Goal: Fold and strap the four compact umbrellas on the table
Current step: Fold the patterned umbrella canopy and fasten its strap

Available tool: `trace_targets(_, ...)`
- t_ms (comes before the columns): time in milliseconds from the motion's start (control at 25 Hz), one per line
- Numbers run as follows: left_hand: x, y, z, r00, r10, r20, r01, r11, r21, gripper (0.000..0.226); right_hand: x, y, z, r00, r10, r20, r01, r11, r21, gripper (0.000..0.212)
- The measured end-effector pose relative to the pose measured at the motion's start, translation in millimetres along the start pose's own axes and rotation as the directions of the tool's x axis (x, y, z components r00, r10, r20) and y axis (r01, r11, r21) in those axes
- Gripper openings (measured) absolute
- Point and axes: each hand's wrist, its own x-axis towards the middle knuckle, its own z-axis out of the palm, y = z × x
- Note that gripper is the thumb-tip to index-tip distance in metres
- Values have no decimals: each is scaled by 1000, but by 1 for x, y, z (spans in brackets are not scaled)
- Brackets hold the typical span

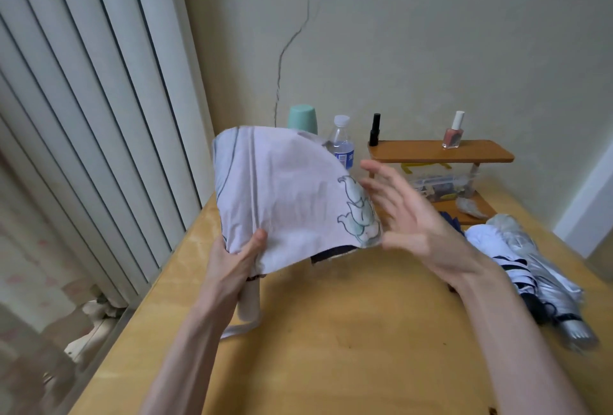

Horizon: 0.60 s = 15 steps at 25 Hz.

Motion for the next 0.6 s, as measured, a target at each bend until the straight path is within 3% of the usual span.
trace_targets(40, 1, 0, 1, 1000, -8, -15, 8, 1000, -24, 82, 0, 2, 0, 997, 35, 63, -29, 995, -100, 95)
trace_targets(120, 1, -2, 5, 1000, -3, -31, 1, 999, -43, 78, 6, 10, 12, 994, 108, 11, -104, 977, -187, 94)
trace_targets(280, -2, -5, 18, 1000, -4, -7, 3, 998, -70, 70, 21, 16, 45, 962, 131, -239, -139, 990, -15, 76)
trace_targets(440, -5, -6, 27, 999, 23, 23, -21, 996, -88, 68, 26, 25, 60, 953, 179, -245, -175, 984, 38, 52)
trace_targets(520, -5, -9, 30, 999, 38, 37, -34, 994, -102, 68, 29, 34, 68, 943, 213, -255, -192, 976, 107, 72)
trace_targets(600, -9, -9, 35, 998, 57, 42, -52, 993, -110, 67, 30, 42, 74, 938, 253, -235, -197, 952, 234, 65)
